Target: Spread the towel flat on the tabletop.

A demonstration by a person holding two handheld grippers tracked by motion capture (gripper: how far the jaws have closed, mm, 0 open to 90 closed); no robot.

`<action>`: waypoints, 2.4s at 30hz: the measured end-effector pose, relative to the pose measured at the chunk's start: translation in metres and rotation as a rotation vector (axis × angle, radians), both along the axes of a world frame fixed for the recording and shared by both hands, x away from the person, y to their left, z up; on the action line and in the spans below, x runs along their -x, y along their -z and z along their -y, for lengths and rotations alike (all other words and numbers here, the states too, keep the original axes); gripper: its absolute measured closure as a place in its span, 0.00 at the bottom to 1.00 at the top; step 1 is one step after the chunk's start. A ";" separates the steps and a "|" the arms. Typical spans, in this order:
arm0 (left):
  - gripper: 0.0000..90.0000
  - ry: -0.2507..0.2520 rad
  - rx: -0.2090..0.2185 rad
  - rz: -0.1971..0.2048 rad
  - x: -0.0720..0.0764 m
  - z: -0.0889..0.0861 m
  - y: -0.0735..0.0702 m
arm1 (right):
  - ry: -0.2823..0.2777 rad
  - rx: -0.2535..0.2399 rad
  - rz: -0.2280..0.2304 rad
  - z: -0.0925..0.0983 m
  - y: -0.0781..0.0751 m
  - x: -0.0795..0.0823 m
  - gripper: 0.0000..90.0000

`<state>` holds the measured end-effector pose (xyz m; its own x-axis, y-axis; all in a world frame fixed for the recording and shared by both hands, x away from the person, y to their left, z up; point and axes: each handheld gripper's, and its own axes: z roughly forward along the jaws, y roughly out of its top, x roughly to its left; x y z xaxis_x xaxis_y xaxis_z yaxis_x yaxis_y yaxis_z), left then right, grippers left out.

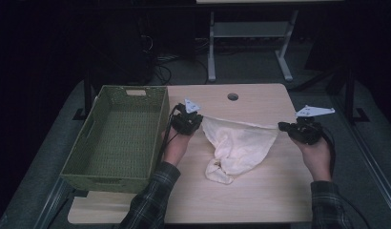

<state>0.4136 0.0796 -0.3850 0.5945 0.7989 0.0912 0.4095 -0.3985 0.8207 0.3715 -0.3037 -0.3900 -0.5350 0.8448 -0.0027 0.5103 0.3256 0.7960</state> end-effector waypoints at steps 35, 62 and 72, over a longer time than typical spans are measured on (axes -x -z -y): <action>0.76 0.023 -0.057 -0.124 -0.015 0.025 0.045 | -0.034 -0.007 -0.115 -0.029 0.037 -0.043 0.85; 0.95 0.225 -0.081 -0.191 0.026 0.053 0.081 | -0.199 0.067 -0.215 -0.084 0.076 -0.006 0.96; 0.97 0.261 -0.076 -0.240 0.047 0.039 0.073 | -0.228 0.079 -0.231 -0.079 0.074 0.010 1.00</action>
<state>0.3662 0.0407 -0.4580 0.7891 0.6139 -0.0224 0.4633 -0.5707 0.6780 0.3620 -0.2246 -0.4643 -0.7040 0.7056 0.0803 0.5815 0.5078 0.6356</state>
